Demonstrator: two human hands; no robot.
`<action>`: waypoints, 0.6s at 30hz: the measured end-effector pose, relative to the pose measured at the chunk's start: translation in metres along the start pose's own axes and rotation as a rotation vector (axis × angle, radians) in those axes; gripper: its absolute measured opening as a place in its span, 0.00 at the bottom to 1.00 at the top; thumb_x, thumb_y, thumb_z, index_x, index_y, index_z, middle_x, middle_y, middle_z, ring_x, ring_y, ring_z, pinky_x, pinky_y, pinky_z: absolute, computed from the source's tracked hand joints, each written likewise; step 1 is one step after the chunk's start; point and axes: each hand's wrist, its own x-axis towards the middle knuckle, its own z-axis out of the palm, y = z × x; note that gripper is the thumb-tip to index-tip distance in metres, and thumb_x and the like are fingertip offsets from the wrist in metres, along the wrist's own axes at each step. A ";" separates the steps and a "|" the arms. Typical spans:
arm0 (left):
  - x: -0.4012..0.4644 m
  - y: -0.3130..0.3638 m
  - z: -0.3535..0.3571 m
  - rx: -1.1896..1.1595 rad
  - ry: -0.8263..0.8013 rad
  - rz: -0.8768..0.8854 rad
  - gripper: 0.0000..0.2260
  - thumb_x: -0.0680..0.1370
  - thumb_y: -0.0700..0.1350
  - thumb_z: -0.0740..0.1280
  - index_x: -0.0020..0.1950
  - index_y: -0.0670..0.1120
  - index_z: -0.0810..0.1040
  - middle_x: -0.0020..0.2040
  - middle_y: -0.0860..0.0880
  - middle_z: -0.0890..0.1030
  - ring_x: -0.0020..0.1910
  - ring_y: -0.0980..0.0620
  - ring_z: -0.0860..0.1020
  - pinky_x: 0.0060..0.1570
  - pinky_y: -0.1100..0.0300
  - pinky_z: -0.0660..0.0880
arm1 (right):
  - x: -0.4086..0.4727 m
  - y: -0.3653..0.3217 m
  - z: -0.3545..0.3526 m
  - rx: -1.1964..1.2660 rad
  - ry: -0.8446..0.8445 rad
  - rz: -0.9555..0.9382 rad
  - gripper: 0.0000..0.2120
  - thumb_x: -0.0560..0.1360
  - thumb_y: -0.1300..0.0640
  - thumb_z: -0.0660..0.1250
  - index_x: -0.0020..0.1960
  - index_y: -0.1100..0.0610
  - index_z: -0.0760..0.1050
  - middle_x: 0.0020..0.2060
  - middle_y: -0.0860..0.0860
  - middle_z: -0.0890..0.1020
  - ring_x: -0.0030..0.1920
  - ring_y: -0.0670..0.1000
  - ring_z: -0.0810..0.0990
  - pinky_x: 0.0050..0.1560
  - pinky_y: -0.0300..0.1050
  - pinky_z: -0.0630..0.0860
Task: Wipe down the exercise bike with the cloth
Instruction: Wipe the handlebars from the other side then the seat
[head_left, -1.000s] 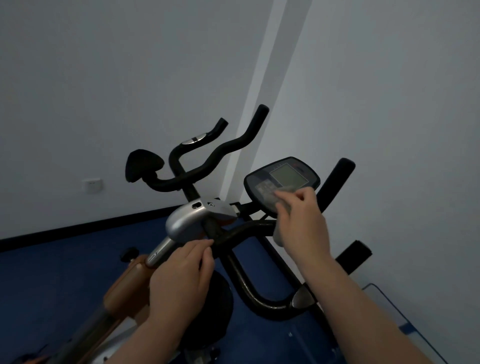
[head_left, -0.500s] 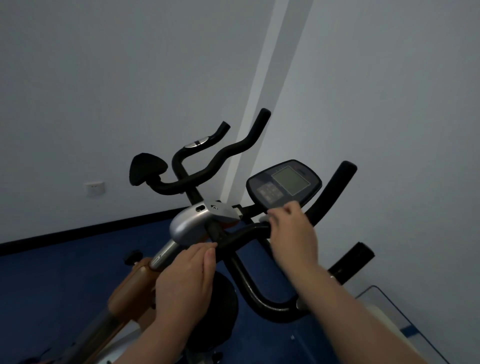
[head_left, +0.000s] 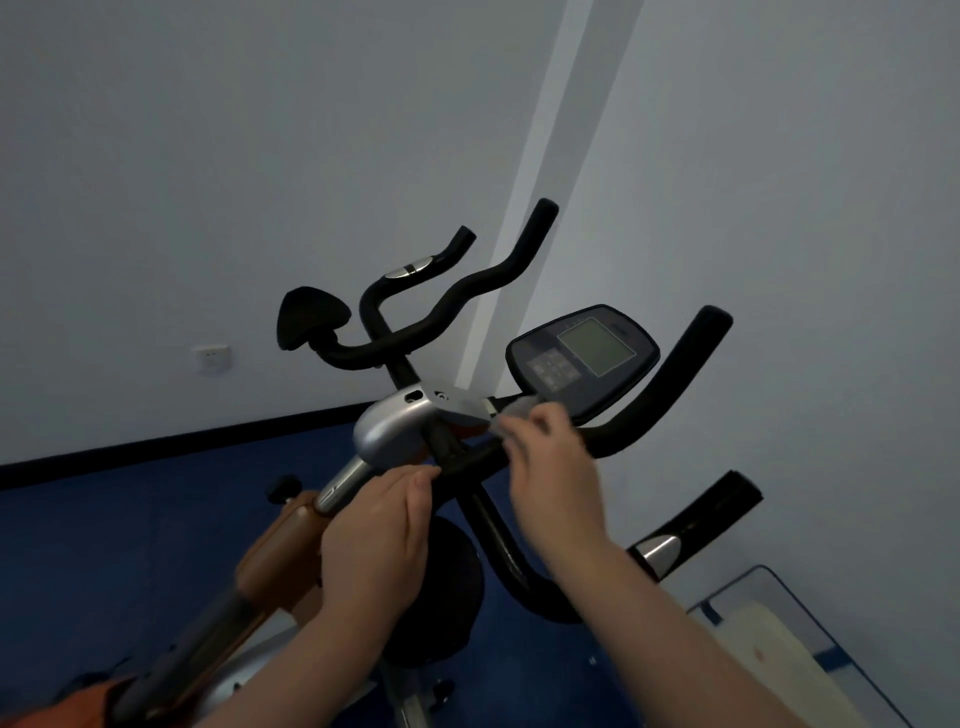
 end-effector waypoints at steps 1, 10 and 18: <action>0.000 0.000 -0.001 0.021 0.002 0.013 0.17 0.76 0.44 0.54 0.52 0.47 0.82 0.46 0.51 0.84 0.43 0.51 0.83 0.33 0.60 0.77 | -0.007 -0.005 0.005 0.077 -0.072 -0.062 0.14 0.80 0.56 0.61 0.64 0.52 0.77 0.55 0.46 0.72 0.51 0.46 0.74 0.52 0.39 0.72; -0.003 0.005 -0.006 0.032 -0.016 -0.005 0.18 0.76 0.45 0.52 0.51 0.45 0.81 0.44 0.49 0.82 0.41 0.47 0.82 0.35 0.60 0.73 | -0.036 0.025 -0.022 -0.009 -0.357 -0.224 0.19 0.80 0.57 0.63 0.68 0.44 0.72 0.58 0.40 0.75 0.57 0.45 0.70 0.54 0.40 0.70; -0.005 0.005 -0.002 -0.089 0.009 -0.146 0.27 0.78 0.55 0.44 0.57 0.47 0.81 0.51 0.50 0.82 0.50 0.49 0.80 0.47 0.51 0.77 | -0.043 0.038 -0.044 0.017 -0.561 -0.418 0.13 0.79 0.57 0.63 0.59 0.44 0.80 0.53 0.42 0.76 0.54 0.47 0.71 0.55 0.44 0.71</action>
